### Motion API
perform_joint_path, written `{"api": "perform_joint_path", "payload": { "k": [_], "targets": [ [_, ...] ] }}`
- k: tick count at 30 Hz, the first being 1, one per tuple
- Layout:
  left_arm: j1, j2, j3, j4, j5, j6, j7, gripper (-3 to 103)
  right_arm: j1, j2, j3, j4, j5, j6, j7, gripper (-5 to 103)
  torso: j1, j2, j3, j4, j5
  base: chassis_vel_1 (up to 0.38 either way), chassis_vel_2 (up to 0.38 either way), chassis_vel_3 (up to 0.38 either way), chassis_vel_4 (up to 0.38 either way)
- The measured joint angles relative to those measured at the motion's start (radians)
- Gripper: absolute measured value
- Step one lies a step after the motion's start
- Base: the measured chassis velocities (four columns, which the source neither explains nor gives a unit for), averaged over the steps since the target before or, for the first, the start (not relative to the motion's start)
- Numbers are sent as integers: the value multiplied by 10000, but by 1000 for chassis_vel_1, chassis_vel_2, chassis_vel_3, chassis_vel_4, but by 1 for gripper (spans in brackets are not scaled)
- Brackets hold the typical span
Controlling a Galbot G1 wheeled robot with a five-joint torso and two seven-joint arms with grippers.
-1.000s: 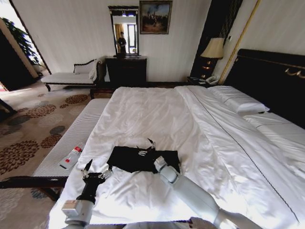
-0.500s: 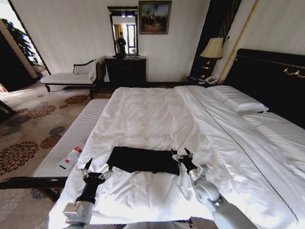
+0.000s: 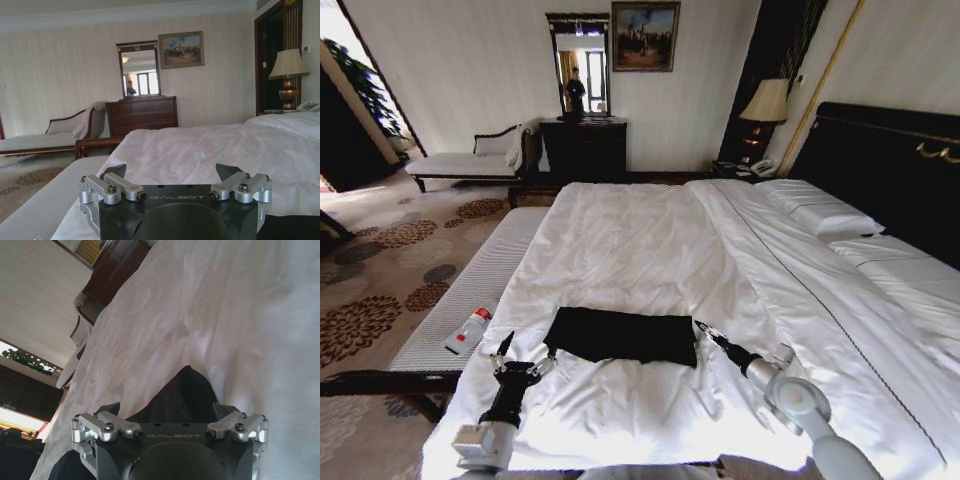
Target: Fold the clothes on the bed.
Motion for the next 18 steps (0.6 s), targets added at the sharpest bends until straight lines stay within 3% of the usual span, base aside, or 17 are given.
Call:
{"api": "perform_joint_path", "payload": {
  "k": [18],
  "targets": [
    [-1,0,-2,2,-14,14,0,100,305,844,-1374,-888,-807,157,-184,100,0,0,0,-1,-3,0,0,0,0]
  ]
}}
